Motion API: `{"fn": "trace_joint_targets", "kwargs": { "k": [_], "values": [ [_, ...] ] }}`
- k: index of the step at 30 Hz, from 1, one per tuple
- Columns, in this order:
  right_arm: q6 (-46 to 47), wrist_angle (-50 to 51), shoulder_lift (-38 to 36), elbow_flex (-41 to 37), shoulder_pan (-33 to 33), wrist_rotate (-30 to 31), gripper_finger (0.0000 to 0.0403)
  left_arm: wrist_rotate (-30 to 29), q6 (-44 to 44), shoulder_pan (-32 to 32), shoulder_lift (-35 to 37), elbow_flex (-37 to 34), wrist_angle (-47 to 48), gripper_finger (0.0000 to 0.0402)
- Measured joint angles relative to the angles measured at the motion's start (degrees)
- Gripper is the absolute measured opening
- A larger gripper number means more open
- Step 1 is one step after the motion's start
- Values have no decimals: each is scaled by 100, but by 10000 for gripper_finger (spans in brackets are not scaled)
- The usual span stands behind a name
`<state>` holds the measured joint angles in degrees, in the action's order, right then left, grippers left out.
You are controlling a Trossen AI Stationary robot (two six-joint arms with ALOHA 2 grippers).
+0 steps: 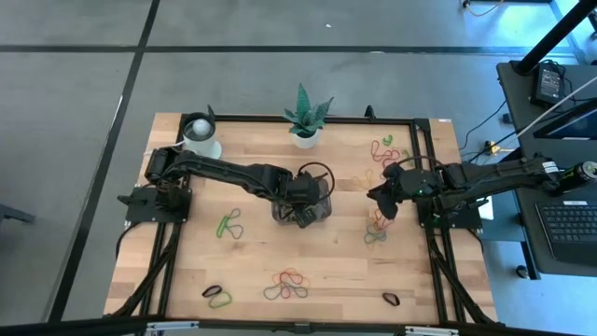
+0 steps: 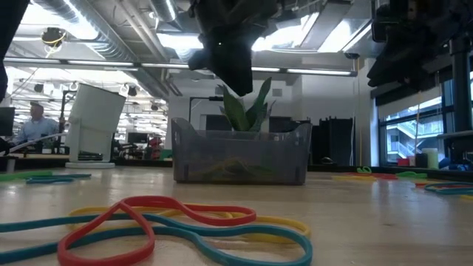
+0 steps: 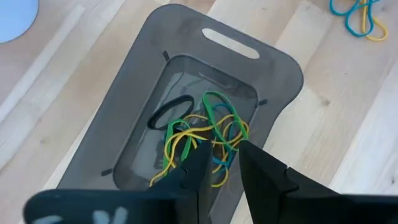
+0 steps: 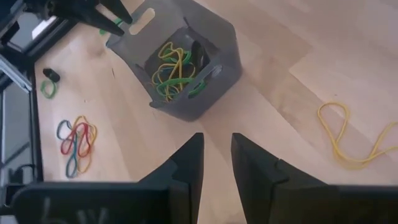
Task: Pick and place rubber bands into bin
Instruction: Put the black rubber band into the black bin
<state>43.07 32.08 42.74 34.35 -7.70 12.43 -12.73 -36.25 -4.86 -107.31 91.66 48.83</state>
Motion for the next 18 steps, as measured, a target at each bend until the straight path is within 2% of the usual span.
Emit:
{"fn": "trace_joint_targets", "kwargs": {
  "k": [4, 8, 12, 18],
  "values": [
    [-305, -1, 0, 0, 0, 0, 85, 203, 13, -18, 0, 0, 325, 62],
    [-288, -2, 0, 0, 2, 0, 85, 213, 498, -275, 2, -19, 677, 34],
    [-311, -3, 0, 0, 2, 0, 85, 196, 985, -544, 53, -232, 446, 4],
    [-326, -14, 2, 0, 1, 50, 85, 30, 1137, -676, 463, -900, 67, 1]
  ]
}}
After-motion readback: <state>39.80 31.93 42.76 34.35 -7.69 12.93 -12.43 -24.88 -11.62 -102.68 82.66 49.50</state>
